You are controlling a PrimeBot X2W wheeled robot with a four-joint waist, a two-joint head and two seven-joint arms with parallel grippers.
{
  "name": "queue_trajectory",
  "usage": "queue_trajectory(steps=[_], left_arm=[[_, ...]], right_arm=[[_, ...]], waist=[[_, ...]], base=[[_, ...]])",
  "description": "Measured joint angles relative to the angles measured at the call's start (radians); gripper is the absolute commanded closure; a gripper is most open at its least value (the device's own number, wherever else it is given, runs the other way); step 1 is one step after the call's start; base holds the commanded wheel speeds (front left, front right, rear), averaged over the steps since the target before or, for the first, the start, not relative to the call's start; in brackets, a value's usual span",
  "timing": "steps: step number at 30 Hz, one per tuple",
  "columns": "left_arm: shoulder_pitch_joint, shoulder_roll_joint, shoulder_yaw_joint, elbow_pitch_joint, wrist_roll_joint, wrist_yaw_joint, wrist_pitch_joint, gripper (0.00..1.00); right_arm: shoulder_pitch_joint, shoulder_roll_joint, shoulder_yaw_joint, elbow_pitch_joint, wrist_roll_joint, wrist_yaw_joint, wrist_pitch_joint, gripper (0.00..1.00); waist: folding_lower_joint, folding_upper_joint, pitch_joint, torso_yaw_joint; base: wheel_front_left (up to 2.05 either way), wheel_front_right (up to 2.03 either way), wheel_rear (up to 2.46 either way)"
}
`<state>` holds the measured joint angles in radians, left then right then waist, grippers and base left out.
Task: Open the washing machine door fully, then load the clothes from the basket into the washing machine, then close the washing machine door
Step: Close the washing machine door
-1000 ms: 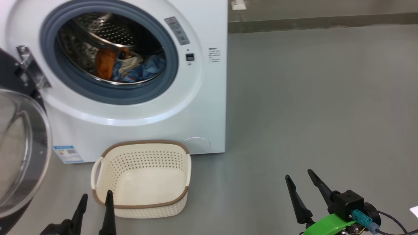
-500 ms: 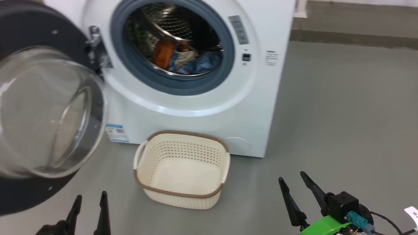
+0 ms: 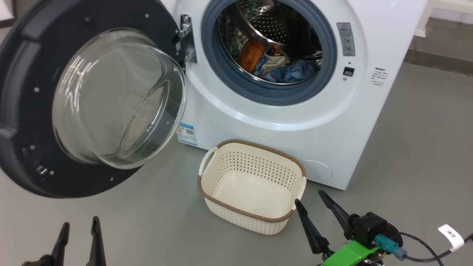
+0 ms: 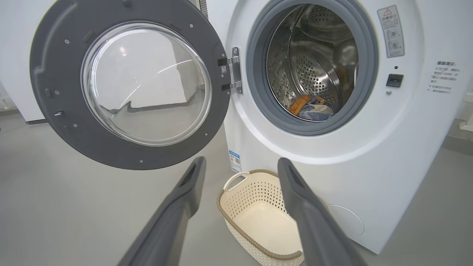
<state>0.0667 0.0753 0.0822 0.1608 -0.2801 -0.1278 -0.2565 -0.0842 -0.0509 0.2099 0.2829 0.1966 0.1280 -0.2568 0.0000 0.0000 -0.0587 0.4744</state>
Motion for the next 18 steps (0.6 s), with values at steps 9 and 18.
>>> queue_trajectory(steps=[9, 18], left_arm=[[0.018, -0.022, 0.044, -0.046, 0.000, 0.000, 0.000, 0.00], [0.028, -0.027, 0.059, -0.053, 0.004, 0.000, 0.000, 0.00]], right_arm=[[-0.065, -0.002, 0.047, 0.029, 0.009, 0.000, 0.000, 0.00], [-0.071, -0.002, 0.063, 0.036, 0.024, 0.000, 0.000, 0.00]], waist=[[0.0000, 0.0000, 0.030, 0.032], [0.0000, 0.0000, 0.029, 0.031]], base=[[0.00, 0.00, 0.00], [0.00, 0.00, 0.00]])
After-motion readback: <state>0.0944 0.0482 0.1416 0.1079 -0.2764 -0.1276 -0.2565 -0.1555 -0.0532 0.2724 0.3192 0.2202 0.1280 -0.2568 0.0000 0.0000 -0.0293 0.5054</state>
